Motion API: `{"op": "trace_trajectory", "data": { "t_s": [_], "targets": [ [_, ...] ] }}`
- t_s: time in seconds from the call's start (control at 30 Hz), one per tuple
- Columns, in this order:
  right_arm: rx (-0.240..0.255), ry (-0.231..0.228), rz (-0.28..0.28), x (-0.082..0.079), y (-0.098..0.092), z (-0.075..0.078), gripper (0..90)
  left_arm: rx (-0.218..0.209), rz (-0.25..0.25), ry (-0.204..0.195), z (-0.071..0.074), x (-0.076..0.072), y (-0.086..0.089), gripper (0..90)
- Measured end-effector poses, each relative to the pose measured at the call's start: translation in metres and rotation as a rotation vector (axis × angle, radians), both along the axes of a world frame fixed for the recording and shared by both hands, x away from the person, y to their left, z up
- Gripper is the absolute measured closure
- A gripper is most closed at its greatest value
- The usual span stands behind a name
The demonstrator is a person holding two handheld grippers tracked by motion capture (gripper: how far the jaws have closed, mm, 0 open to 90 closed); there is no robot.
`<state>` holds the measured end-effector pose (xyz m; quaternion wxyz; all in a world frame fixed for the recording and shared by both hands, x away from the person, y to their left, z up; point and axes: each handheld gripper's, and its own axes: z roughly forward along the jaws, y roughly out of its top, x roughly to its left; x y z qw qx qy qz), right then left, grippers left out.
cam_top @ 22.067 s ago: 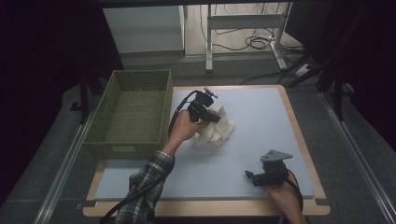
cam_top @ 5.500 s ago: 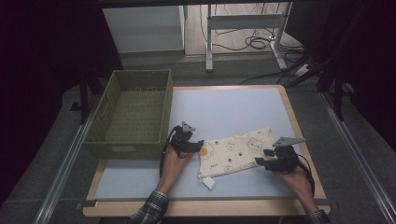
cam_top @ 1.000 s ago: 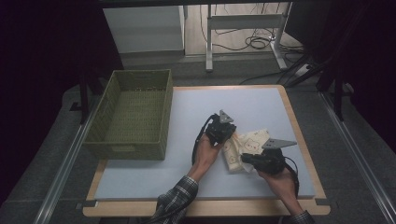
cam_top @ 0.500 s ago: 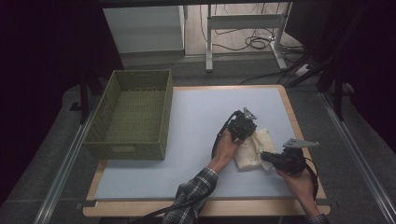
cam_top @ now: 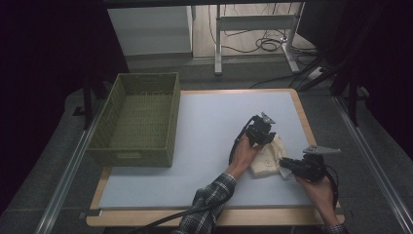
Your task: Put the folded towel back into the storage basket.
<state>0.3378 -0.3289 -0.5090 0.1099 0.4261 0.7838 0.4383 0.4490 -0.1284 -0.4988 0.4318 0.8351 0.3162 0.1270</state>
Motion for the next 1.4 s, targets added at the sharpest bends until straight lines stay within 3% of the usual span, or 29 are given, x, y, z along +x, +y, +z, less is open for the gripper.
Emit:
{"op": "trace_trajectory", "data": {
  "t_s": [0.07,0.23,0.43,0.6,0.73,0.83,1.03,1.13,1.23,1.33,1.4],
  "targets": [
    [-0.015,-0.006,-0.018,-0.001,-0.006,0.001,73.4,-0.005,0.003,-0.011,0.004,-0.001,0.001,54.9],
    [-0.045,-0.007,-0.053,-0.005,-0.018,0.002,68.9,0.005,0.017,-0.041,0.012,-0.005,0.014,48.7],
    [-0.087,-0.001,-0.109,-0.014,-0.042,0.003,65.3,0.039,0.039,-0.043,0.010,-0.009,0.032,43.4],
    [-0.103,-0.024,-0.124,-0.017,-0.048,0.020,64.2,0.043,0.061,-0.027,0.006,-0.012,0.049,39.1],
    [-0.106,-0.048,-0.107,-0.011,-0.038,0.035,60.4,0.053,0.078,-0.022,0.002,-0.013,0.062,37.4],
    [-0.120,-0.040,-0.086,-0.001,-0.024,0.035,54.2,0.052,0.093,-0.011,-0.001,-0.013,0.071,37.0],
    [-0.156,0.038,-0.081,0.018,0.001,0.014,45.8,0.059,0.106,0.003,-0.007,-0.016,0.081,36.0],
    [-0.201,0.044,-0.104,0.019,0.001,0.004,44.6,0.057,0.111,0.005,-0.008,-0.017,0.085,35.5],
    [-0.214,0.074,-0.113,0.017,0.000,-0.002,43.4,0.055,0.114,0.007,-0.008,-0.016,0.089,35.0],
    [-0.216,0.084,-0.121,0.013,0.002,-0.004,44.6,0.056,0.116,0.007,-0.009,-0.016,0.090,34.5],
    [-0.224,0.082,-0.121,0.009,0.008,-0.004,56.1,0.056,0.115,0.011,-0.010,-0.016,0.090,34.4]
  ]
}}
